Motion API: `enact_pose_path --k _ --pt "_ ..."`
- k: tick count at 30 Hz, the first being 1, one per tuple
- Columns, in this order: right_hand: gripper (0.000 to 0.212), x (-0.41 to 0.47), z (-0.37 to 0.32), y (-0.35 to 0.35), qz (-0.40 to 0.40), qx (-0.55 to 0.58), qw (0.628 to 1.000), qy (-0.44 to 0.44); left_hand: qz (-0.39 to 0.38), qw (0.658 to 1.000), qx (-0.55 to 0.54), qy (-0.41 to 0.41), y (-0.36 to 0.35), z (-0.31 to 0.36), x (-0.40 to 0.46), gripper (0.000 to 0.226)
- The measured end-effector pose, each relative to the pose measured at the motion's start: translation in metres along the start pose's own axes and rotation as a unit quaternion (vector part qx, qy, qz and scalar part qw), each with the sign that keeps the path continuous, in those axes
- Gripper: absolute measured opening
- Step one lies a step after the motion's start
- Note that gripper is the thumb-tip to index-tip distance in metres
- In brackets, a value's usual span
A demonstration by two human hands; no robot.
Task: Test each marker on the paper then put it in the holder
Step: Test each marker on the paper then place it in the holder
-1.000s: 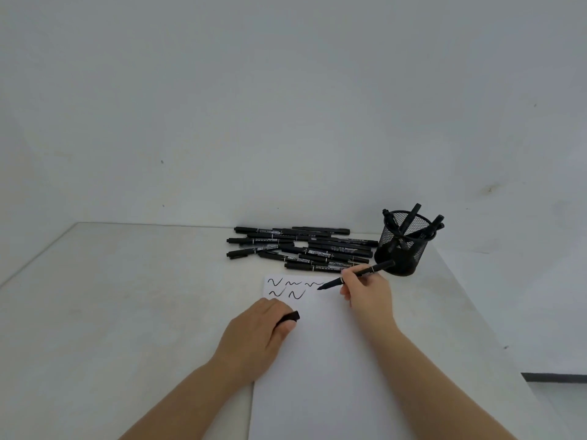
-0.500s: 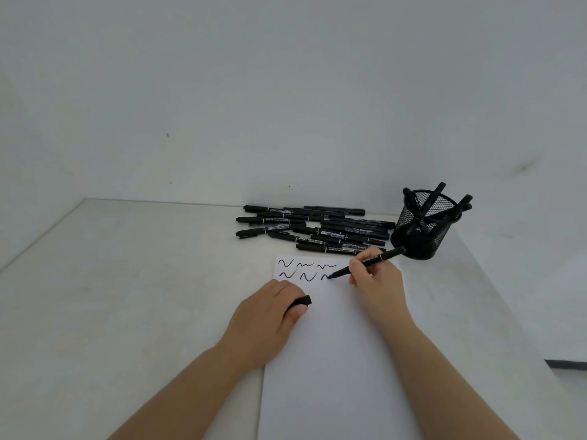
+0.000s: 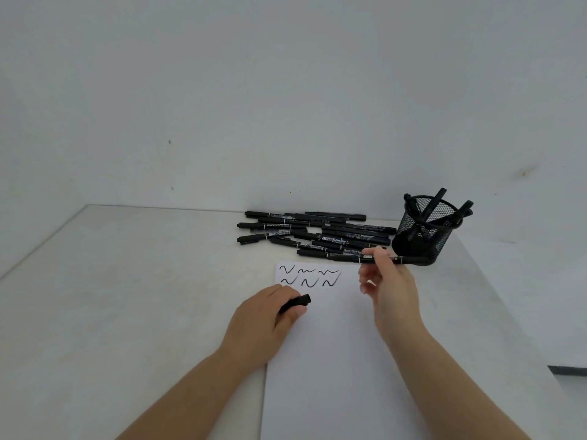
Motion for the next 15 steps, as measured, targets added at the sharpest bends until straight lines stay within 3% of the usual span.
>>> enact_pose_path --k 3,7,15 --pt "0.026 -0.013 0.024 -0.005 0.011 0.067 0.991 -0.116 0.001 1.000 -0.014 0.019 0.001 -0.003 0.000 0.013" --pt "0.022 -0.023 0.026 0.001 0.012 0.000 0.999 -0.048 -0.006 0.999 -0.027 0.031 0.000 -0.005 -0.001 0.011" --pt "0.023 -0.028 0.025 -0.004 -0.036 -0.048 0.998 -0.018 -0.017 0.999 -0.017 0.030 -0.003 -0.006 -0.001 0.010"
Point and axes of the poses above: each hand's wrist, its own x-axis towards the middle knuckle, its own y-axis out of the back of the hand, z = x × y, the point moved 10 cm from there along x, towards the middle knuckle, and after that the axes turned 13 degrees about z, right-handed, at the moved point
